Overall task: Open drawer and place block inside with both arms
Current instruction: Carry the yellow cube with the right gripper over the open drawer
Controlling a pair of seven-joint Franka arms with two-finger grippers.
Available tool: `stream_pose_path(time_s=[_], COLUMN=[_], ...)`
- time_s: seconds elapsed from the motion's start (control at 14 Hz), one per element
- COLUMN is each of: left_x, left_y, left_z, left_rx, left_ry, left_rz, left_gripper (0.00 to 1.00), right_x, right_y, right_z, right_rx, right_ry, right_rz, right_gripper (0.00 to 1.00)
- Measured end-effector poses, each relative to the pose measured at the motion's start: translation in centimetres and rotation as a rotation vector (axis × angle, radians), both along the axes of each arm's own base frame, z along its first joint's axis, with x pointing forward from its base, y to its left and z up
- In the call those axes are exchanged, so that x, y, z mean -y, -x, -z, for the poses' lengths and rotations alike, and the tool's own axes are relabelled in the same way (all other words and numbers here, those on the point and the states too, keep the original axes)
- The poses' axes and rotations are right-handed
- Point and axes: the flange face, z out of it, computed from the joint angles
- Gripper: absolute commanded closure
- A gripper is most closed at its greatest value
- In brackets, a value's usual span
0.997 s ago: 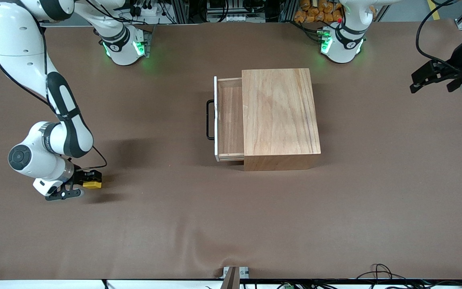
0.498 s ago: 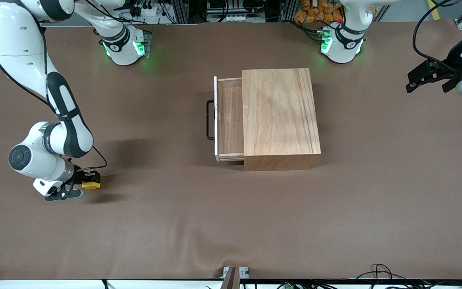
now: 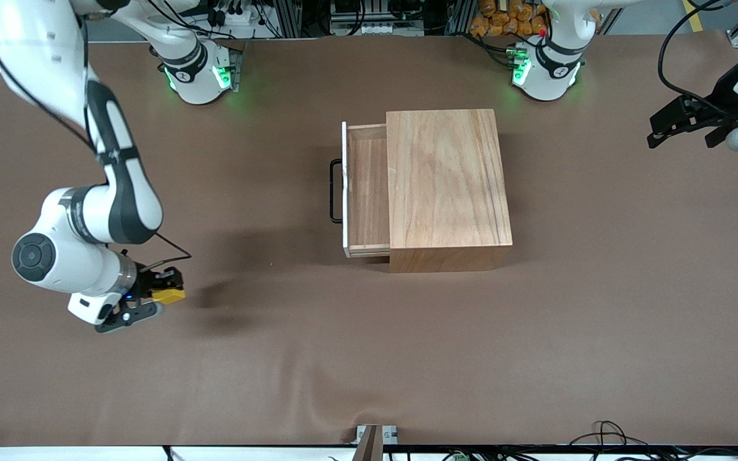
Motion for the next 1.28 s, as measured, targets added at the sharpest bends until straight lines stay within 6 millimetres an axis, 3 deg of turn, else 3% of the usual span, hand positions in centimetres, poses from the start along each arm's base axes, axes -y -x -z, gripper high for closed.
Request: stream_pose_path(time_s=[0.14,0.28,0.64,0.93,1.0,1.14,1.28], left_x=[0.0,0.0,0.1,0.7,1.0,1.3,1.3], left_y=[0.0,0.0,-0.1,-0.1,-0.1,-0.2,-0.2], left_z=[0.0,0.1,0.2,0.5,0.5,0.5,0.6], left_rx=[-0.001,-0.001,0.003,0.003,0.007,0.012,0.014], left_ry=[0.0,0.0,0.0,-0.001,-0.002,-0.002,-0.002], left_rz=[0.0,0.001,0.002,0.014,0.019,0.023,0.024], left_gripper=[0.0,0.0,0.0,0.0,0.0,0.0,0.0], right_x=[-6.6,-12.6,-22.2,-33.9,-36.1,-37.9,-37.6], right_y=[0.0,1.2,5.4,13.0,14.8,17.0,18.0], right_z=[-4.8,-6.9,-9.5,-9.9,-9.5,-8.7,-8.4], right_rx=[0.039,0.065,0.038,-0.006,-0.019,-0.039,-0.054], right_ry=[-0.015,-0.032,-0.062,-0.049,-0.039,-0.02,-0.006], right_rz=[-0.093,-0.12,0.014,0.16,0.185,0.202,0.217], right_gripper=[1.0,1.0,1.0,1.0,1.0,1.0,1.0])
